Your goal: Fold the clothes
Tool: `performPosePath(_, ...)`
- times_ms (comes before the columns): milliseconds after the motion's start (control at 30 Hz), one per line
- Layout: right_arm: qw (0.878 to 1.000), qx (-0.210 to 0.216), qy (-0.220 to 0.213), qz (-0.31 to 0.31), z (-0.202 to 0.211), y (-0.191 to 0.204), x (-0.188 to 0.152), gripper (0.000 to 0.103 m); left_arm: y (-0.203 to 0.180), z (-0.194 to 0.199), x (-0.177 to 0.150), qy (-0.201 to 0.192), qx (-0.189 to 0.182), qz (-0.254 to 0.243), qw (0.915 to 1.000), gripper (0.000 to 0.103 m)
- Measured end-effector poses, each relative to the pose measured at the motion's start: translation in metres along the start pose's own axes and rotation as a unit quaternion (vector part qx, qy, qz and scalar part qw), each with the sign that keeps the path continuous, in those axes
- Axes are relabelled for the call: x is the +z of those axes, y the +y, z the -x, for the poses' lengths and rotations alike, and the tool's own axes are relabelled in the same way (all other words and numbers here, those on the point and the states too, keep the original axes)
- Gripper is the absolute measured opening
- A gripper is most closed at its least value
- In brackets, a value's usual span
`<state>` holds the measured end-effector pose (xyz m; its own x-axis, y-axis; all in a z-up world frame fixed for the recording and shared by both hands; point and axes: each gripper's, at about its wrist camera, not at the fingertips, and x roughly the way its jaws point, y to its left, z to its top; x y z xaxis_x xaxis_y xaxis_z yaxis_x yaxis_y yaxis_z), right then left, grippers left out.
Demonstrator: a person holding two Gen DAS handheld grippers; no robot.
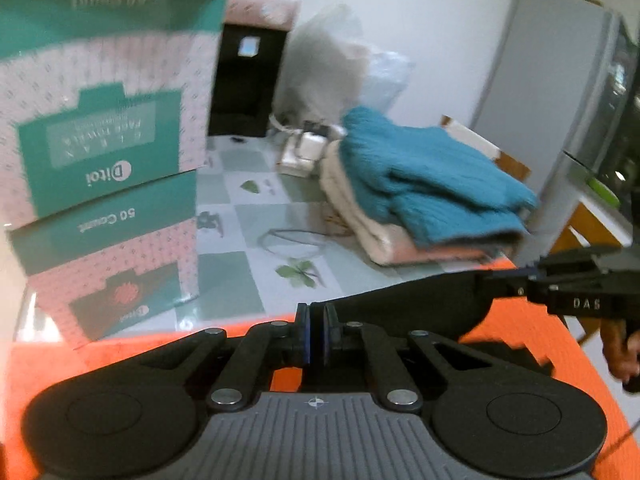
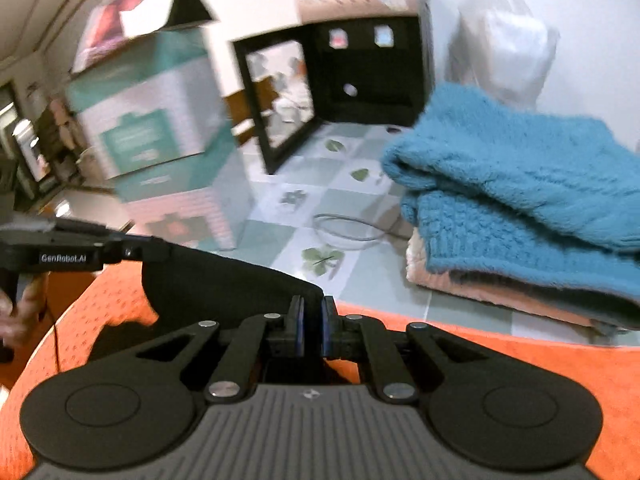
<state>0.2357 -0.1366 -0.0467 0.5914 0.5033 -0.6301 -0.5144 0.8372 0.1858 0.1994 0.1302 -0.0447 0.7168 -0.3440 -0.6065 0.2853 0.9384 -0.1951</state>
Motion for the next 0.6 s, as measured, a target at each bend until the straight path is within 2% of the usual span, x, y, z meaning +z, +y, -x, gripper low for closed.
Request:
performPosePath(133,0.999,0.0,0.003,0.045,0.04,0.028,-0.028,0.009,-0.024,0.035,-0.027,0.008,-0.008,-0.034,0.9994,0.008)
performPosePath(267,0.995,-0.007,0.016,0.095,0.065,0.054,-0.065,0.009,-0.036,0.051,-0.062,0.034,-0.012,-0.052,0.998,0.008)
performPosePath(400,0.991,-0.015,0.035,0.131,0.071,0.071,-0.106,0.009,-0.045,0.052,-0.1,0.072,-0.002,-0.078,0.9944,0.009)
performPosePath(600,0.986,-0.035,0.082,0.141,0.067,0.078,-0.148,0.01,-0.056,0.043,-0.143,0.126,0.027,-0.141,0.9816,0.01)
